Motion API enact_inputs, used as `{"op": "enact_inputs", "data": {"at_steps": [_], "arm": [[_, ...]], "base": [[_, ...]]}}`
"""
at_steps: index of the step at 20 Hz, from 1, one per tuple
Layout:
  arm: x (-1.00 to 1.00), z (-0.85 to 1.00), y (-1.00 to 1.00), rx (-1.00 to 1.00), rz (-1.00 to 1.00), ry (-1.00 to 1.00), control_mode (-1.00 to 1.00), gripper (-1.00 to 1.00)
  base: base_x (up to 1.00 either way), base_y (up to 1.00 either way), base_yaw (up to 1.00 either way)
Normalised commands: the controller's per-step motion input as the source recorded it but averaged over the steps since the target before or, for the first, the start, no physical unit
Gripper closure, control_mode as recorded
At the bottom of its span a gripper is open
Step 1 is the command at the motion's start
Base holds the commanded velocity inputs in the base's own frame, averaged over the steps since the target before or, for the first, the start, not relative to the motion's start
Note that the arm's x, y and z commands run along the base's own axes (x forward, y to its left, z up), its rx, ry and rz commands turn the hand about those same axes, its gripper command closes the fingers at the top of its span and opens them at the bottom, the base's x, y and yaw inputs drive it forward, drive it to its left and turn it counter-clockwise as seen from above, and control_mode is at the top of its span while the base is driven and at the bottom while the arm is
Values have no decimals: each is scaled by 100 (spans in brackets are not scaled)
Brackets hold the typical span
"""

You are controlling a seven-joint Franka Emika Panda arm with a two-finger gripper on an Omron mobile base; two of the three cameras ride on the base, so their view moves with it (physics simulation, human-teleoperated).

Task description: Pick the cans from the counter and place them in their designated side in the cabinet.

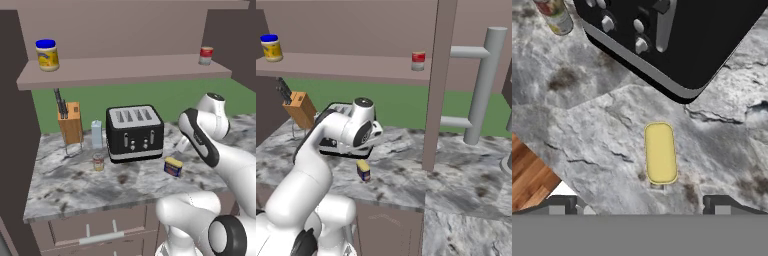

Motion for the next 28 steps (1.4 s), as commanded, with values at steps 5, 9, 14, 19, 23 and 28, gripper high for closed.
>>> {"op": "enact_inputs", "data": {"at_steps": [5, 9, 14, 19, 23, 28], "arm": [[13, -19, -2, 0, 10, 0, -100, -100], [9, -19, -6, 0, 6, 1, -100, -100], [8, -20, -7, 0, 4, 2, -100, -100], [10, -22, -1, 0, 4, 0, -100, -100], [18, -20, 0, 0, 3, 0, -100, -100], [17, -17, 0, 0, 0, 2, -100, -100]], "base": [[0, 0, 0], [0, 0, 0], [0, 0, 0], [0, 0, 0], [0, 0, 0], [0, 0, 0]]}}
